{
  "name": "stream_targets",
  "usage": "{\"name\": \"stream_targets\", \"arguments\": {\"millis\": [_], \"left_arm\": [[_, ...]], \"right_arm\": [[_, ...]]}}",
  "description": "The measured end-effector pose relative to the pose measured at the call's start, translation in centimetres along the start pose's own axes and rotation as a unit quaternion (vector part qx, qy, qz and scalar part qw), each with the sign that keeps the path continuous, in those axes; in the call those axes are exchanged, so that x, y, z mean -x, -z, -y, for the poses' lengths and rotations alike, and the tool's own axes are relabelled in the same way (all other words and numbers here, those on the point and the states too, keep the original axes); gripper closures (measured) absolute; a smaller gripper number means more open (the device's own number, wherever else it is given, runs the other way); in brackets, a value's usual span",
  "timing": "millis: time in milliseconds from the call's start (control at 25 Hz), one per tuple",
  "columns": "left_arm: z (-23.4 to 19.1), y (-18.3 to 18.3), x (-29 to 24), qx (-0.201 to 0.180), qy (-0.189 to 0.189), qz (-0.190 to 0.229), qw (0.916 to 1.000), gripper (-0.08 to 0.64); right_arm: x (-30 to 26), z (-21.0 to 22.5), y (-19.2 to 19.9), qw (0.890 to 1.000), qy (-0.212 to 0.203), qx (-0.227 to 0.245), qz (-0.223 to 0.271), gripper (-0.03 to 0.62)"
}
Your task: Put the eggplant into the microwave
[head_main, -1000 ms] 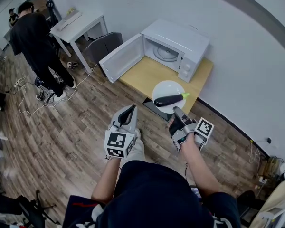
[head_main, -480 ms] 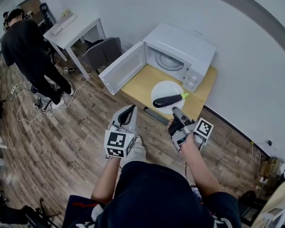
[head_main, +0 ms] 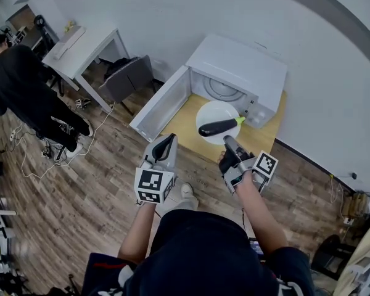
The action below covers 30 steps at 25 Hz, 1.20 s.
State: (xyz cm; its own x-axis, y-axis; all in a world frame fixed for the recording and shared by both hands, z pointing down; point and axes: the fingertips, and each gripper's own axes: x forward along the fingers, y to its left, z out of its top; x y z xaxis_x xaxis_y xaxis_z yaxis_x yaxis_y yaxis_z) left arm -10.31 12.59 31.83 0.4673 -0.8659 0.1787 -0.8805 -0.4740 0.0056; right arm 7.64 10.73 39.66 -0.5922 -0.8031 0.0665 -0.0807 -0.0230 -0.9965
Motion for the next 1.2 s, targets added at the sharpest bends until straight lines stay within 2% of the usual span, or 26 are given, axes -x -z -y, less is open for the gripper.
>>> {"name": "stream_targets", "arguments": {"millis": [440, 720, 1040, 1200], "left_arm": [[-5.0, 0.2, -5.7, -0.007, 0.053, -0.008, 0.9985, 0.543], [-4.9, 1.8, -7.5, -0.013, 0.081, -0.022, 0.9964, 0.543], [-4.5, 3.6, -9.3, -0.016, 0.098, -0.031, 0.9946, 0.543], [-4.5, 4.7, -9.8, -0.014, 0.099, -0.041, 0.9942, 0.543]], "right_arm": [[-5.6, 0.8, -1.9, 0.999, 0.015, -0.005, 0.048, 0.568], [-7.0, 2.8, -2.8, 0.998, 0.028, -0.009, 0.055, 0.568], [-8.8, 5.2, -4.8, 0.998, 0.001, -0.01, 0.069, 0.568], [-9.3, 7.1, -6.0, 0.997, 0.015, 0.004, 0.075, 0.568]]}}
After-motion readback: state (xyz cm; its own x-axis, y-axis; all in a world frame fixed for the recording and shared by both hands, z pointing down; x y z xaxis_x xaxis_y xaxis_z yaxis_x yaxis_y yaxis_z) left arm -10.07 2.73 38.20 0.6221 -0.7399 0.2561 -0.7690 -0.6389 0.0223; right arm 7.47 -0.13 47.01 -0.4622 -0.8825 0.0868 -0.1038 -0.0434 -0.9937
